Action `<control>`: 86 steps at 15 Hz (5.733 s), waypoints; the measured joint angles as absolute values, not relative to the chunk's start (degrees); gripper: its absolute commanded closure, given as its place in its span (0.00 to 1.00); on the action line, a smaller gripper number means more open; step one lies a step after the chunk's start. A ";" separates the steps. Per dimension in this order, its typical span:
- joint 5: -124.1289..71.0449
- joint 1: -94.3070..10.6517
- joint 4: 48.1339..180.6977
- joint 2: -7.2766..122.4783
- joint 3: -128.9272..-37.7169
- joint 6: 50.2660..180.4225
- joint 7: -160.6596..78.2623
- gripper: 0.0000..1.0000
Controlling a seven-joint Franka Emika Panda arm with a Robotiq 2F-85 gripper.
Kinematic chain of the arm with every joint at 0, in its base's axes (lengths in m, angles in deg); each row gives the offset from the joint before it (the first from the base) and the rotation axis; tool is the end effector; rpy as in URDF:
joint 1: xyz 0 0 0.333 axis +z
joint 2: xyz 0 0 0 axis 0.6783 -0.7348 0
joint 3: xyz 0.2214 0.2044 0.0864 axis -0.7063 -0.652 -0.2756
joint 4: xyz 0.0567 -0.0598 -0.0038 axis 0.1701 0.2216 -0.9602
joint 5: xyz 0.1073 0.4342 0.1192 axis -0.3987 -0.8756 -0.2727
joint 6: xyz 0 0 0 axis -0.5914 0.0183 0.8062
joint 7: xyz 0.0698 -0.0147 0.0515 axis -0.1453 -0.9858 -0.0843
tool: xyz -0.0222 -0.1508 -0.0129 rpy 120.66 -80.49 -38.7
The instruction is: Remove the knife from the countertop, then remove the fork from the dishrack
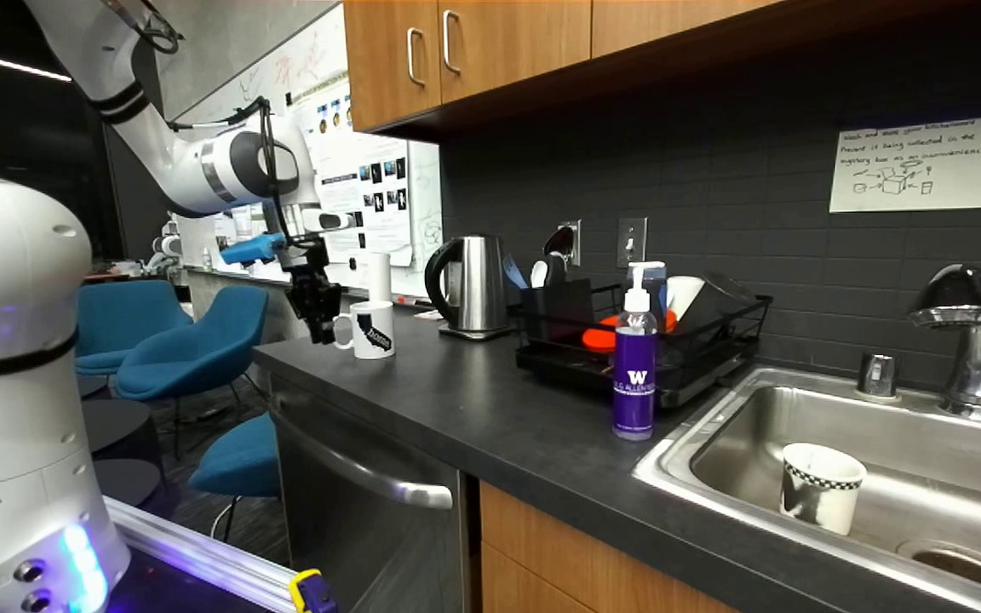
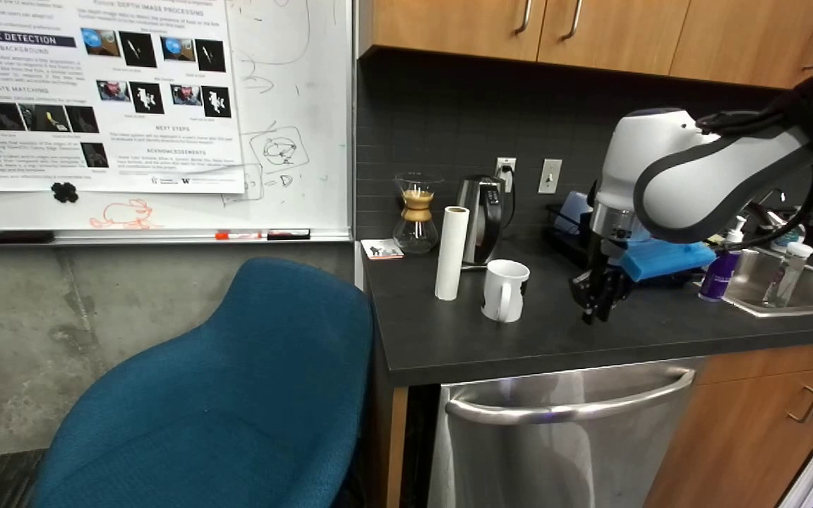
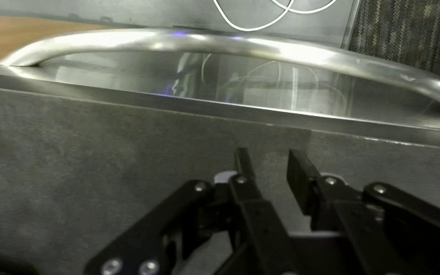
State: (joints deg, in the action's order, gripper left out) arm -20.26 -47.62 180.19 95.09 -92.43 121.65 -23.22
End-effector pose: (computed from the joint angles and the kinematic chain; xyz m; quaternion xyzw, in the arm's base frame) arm 0.4321 -0.0085 0.2300 0.9879 -0.1358 0.0435 0.0613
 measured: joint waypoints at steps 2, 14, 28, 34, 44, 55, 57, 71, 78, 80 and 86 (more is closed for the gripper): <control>-20.10 -47.98 179.40 96.42 -93.08 120.43 -22.33 0.25; -6.59 -54.78 170.17 98.44 -95.35 113.87 -16.06 0.00; 0.60 -60.06 159.24 93.67 -89.18 113.21 -14.97 0.00; -0.82 -60.03 153.45 88.98 -86.68 113.19 -13.59 0.00; -0.83 -59.73 145.02 79.98 -83.68 113.10 -12.73 0.00; -2.64 -57.80 143.75 74.61 -80.00 113.10 -12.28 0.10; -2.64 -57.70 143.42 73.90 -79.39 113.08 -11.72 0.32; -2.62 -55.31 141.71 72.68 -78.02 113.00 -9.37 1.00; -1.94 -53.69 143.49 76.66 -78.23 113.00 -7.82 0.99; -0.96 -53.44 145.26 79.65 -78.84 113.00 -7.26 0.99; 1.71 -53.52 150.41 89.39 -82.59 112.37 -6.79 0.99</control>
